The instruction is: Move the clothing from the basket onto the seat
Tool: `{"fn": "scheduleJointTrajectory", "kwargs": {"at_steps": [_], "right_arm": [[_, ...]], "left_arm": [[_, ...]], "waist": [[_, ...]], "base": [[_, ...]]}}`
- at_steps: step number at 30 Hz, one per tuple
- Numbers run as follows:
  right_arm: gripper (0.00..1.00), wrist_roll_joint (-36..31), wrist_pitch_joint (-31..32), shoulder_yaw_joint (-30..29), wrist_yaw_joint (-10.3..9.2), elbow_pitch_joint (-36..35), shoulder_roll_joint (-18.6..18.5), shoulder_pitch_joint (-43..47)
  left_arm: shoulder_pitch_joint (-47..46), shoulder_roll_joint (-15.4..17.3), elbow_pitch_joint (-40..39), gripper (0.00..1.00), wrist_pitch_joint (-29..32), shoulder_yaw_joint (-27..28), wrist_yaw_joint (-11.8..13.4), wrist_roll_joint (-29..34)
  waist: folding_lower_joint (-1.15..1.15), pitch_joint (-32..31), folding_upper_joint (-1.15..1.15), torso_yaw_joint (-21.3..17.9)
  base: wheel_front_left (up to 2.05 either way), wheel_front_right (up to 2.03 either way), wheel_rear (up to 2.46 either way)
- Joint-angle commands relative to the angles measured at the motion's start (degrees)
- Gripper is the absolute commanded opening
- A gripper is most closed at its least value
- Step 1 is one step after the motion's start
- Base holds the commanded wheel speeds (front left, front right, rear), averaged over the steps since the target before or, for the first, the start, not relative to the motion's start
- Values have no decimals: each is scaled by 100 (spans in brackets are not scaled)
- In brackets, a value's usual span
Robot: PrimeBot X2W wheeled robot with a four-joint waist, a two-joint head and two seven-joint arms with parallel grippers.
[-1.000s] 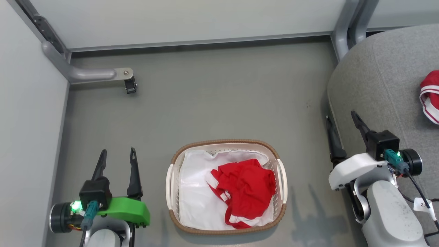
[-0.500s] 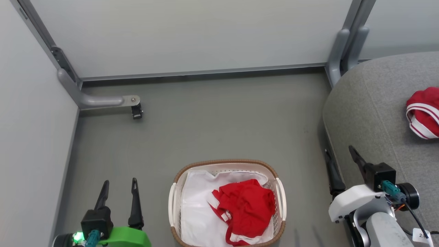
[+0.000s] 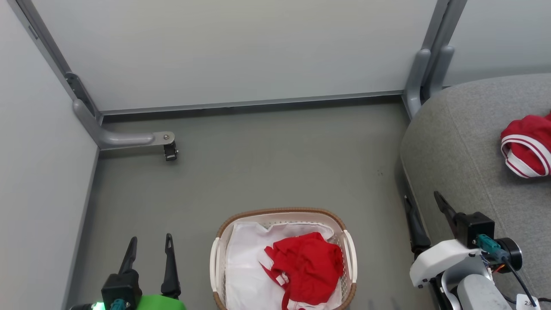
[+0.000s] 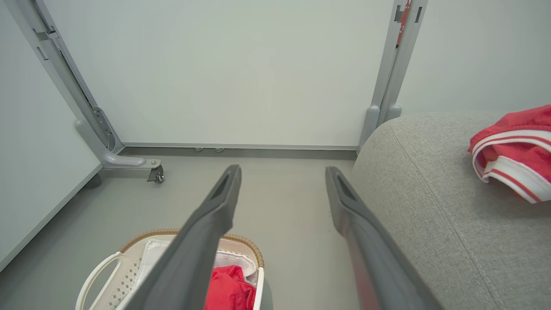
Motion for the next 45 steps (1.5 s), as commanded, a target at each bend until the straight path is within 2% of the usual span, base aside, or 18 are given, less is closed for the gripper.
{"fn": "scheduleJointTrajectory", "kwargs": {"at_steps": [1,13,25,45], "right_arm": [[100,32,-27,6,-8,10,-23,55],[100,-57,-27,53,-8,-204,-24,-377],[100,-1,-27,253,-8,-736,-25,-1000],[100,103,-27,472,-8,-1624,-24,-1876]], "left_arm": [[64,8,6,100,-3,-2,35,-72],[-326,9,152,100,-3,-382,41,-267],[-1082,14,463,100,-3,-886,40,-406],[-2407,19,1049,100,-3,-1436,-79,-469]], "waist": [[0,18,0,-12],[0,612,0,-216],[0,1731,0,-521],[0,3381,0,-736]], "base": [[0,0,0],[0,0,0],[0,0,0],[0,0,0]]}}
